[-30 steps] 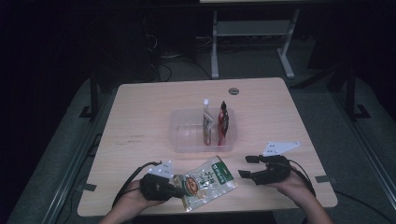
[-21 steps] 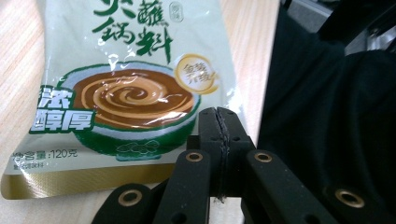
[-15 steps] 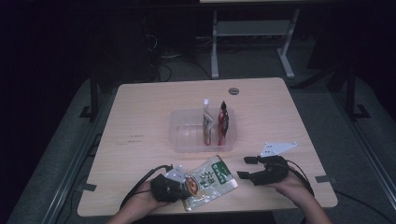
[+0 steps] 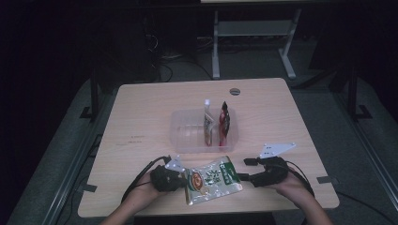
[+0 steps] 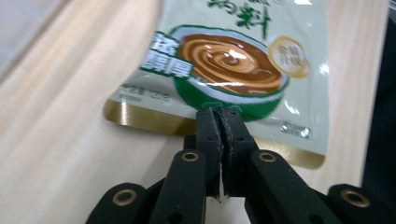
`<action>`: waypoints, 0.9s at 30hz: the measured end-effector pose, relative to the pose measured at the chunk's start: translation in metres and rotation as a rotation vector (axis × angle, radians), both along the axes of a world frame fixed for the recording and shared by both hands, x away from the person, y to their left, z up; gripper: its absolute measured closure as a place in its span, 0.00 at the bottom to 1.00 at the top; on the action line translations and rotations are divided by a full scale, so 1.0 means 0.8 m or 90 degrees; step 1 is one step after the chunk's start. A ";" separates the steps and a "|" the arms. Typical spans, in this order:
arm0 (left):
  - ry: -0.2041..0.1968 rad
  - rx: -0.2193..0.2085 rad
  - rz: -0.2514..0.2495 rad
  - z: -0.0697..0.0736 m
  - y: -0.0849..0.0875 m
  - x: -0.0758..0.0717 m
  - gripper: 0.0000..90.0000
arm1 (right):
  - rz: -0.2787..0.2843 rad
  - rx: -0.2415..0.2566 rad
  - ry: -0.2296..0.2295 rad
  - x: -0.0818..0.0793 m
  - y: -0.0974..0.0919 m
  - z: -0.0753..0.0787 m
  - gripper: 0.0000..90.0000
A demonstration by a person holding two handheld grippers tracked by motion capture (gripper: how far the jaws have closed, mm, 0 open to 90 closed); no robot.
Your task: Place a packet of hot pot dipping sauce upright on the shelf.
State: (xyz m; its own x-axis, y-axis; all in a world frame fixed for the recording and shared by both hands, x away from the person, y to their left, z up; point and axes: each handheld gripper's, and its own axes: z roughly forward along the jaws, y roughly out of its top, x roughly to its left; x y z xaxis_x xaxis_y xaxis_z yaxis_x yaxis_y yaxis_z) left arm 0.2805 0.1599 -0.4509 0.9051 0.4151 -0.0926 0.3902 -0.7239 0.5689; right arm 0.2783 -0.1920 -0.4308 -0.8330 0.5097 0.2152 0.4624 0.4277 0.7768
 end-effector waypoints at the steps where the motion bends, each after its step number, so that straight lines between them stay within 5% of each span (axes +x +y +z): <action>1: -0.003 -0.007 0.002 0.001 0.000 0.002 0.95 | 0.000 -0.001 -0.002 0.000 0.000 0.000 0.38; 6: -0.023 -0.042 -0.007 0.018 -0.001 0.013 0.88 | -0.004 0.001 0.001 0.000 -0.001 0.000 0.38; 14: -0.030 -0.076 -0.037 0.015 -0.021 0.033 0.54 | -0.003 -0.004 0.000 0.000 -0.002 0.000 0.38; 19: -0.017 -0.049 -0.062 0.001 -0.033 0.038 0.38 | -0.003 -0.007 -0.005 0.002 -0.003 -0.001 0.38; 27: -0.020 -0.043 -0.079 -0.007 -0.037 0.035 0.33 | -0.004 -0.015 -0.006 0.000 -0.001 -0.002 0.38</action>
State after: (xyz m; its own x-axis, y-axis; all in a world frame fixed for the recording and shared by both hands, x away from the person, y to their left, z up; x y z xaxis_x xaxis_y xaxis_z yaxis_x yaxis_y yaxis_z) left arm 0.3088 0.1305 -0.4566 0.9518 0.2941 -0.0868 0.2813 -0.7250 0.6287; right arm 0.2785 -0.1931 -0.4322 -0.8318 0.5195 0.1953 0.4580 0.4436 0.7704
